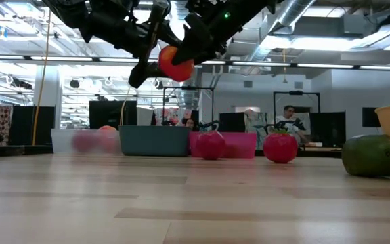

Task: Sort produce into baskets
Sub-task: Put the orange tomato into the top transparent bin

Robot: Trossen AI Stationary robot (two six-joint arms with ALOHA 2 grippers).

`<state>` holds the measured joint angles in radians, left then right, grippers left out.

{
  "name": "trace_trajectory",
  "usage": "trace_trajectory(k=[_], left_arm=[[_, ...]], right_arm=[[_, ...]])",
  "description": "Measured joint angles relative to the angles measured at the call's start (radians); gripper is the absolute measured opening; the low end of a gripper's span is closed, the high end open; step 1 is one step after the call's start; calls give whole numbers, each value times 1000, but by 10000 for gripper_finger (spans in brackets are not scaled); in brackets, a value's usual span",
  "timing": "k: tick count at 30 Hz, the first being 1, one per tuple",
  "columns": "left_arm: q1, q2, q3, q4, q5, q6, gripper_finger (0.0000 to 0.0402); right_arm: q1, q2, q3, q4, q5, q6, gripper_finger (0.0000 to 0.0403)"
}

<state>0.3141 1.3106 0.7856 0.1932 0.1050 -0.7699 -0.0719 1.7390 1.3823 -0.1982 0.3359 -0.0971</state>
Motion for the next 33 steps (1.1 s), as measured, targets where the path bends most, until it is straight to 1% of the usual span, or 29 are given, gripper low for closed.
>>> trace_trajectory(k=[3,10,14,18,23,26,30,33], left_arm=[[0,0,0,-3,0,2,275],[7,0,0,-4,7,3,281],[40,-2,0,-22,54,1,280],[85,-10,0,-83,67,8,280],[157,-23,-1,-149,81,59,280],[218,-52,-1,-202,78,97,280],[311,-109,0,-277,61,152,280],[382,-157,0,-357,14,209,280]], right_arm=[[0,0,0,-1,0,0,383],[0,0,0,-17,0,-5,384],[-2,-9,0,-56,1,-6,384],[-5,-24,0,-92,4,-8,384],[-11,-46,1,-169,7,-8,385],[-11,-57,0,-223,7,-8,385],[-11,-58,0,-256,6,-8,385],[-11,-53,1,-264,6,-8,385]])
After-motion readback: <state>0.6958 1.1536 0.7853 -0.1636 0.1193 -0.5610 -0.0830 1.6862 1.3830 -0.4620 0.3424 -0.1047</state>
